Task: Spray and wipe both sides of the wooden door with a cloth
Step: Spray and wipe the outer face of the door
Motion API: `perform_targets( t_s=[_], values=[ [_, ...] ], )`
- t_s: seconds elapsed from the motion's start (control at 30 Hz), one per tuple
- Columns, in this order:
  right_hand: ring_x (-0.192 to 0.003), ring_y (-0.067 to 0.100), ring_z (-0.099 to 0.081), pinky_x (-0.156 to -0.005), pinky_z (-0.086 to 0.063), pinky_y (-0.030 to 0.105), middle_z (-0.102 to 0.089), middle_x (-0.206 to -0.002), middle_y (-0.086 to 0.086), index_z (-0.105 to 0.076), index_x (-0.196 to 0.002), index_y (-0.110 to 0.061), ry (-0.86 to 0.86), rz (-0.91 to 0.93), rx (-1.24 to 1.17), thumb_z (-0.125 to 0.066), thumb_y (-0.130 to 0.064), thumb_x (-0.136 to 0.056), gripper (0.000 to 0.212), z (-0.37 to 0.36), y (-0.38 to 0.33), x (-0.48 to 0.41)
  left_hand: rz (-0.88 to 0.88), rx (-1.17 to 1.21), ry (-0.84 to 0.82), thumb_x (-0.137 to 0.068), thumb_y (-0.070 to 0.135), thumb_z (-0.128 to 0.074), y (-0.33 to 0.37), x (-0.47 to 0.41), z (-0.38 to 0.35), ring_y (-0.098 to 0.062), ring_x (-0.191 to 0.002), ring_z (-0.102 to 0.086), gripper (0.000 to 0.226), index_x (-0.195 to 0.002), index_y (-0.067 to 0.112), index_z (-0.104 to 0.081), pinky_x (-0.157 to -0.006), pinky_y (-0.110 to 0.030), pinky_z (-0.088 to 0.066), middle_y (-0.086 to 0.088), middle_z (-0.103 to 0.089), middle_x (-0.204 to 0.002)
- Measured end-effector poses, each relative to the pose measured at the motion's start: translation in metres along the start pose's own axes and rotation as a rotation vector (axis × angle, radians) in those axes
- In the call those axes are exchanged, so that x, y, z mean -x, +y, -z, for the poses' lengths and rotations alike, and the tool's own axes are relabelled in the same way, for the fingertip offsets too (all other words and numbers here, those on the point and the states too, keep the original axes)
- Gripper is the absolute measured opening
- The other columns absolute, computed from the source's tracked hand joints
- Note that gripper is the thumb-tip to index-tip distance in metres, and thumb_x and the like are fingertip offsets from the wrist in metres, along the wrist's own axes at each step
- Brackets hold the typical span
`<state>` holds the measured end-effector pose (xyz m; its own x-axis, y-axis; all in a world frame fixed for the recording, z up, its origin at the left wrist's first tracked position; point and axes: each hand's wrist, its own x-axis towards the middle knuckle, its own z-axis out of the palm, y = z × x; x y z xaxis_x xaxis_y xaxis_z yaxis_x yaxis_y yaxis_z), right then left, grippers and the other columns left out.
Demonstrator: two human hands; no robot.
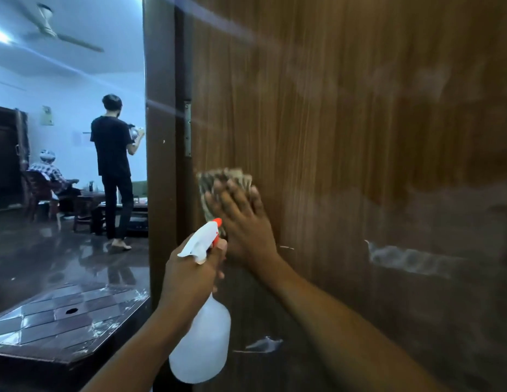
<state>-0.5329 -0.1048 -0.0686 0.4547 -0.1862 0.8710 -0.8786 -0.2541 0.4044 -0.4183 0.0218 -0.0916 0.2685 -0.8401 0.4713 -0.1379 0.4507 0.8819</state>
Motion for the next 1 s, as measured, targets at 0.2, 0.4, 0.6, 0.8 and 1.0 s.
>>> perform_targets(
  t_s=[0.2,0.4,0.6,0.8,1.0],
  values=[
    [-0.151,0.026,-0.018,-0.118,-0.015,0.059,-0.023,-0.163,0.004,-0.031,-0.155,-0.024,0.033,-0.055,0.171,-0.054,-0.045,-0.092,0.07,0.02,0.07,0.091,0.032,0.025,-0.033,-0.082,0.037,-0.066,0.002,0.014,-0.011,-0.021,-0.066,-0.066,0.051,-0.128,0.018,-0.055,-0.048,-0.024,-0.049,-0.002,-0.071,-0.091],
    [-0.153,0.027,-0.009,-0.12,-0.004,0.057,-0.019,-0.164,0.003,-0.026,-0.157,-0.021,0.08,-0.243,0.079,-0.046,-0.047,-0.096,0.069,0.034,0.076,0.004,-0.012,-0.002,-0.026,-0.084,0.037,-0.066,0.017,0.015,-0.029,-0.021,-0.067,-0.067,0.043,-0.123,0.02,-0.059,-0.051,-0.026,-0.051,0.0,-0.071,-0.091],
    [-0.153,0.024,-0.012,-0.12,-0.013,0.056,-0.018,-0.165,0.001,-0.028,-0.156,-0.024,-0.022,0.089,0.088,-0.044,-0.041,-0.097,0.063,0.026,0.082,0.094,-0.02,-0.001,-0.053,-0.088,0.034,-0.064,0.022,0.031,-0.059,-0.024,-0.068,-0.067,0.036,-0.122,0.024,-0.06,-0.056,-0.032,-0.053,0.0,-0.072,-0.089],
    [-0.151,0.026,-0.02,-0.116,-0.017,0.063,-0.024,-0.162,0.004,-0.033,-0.154,-0.022,0.115,-0.224,0.143,-0.049,-0.046,-0.094,0.066,0.054,0.147,0.097,0.022,0.037,-0.078,-0.084,0.034,-0.066,0.03,0.043,-0.081,-0.021,-0.068,-0.067,0.034,-0.115,0.021,-0.06,-0.051,-0.024,-0.052,0.001,-0.071,-0.093],
    [-0.152,0.028,-0.012,-0.12,-0.01,0.058,-0.021,-0.164,0.003,-0.032,-0.154,-0.025,0.079,-0.084,0.038,-0.05,-0.046,-0.095,0.065,0.043,0.122,0.061,-0.068,-0.012,-0.08,-0.086,0.036,-0.063,0.044,0.05,-0.102,-0.021,-0.065,-0.066,0.038,-0.122,0.023,-0.058,-0.05,-0.026,-0.052,0.002,-0.071,-0.082]
  ],
)
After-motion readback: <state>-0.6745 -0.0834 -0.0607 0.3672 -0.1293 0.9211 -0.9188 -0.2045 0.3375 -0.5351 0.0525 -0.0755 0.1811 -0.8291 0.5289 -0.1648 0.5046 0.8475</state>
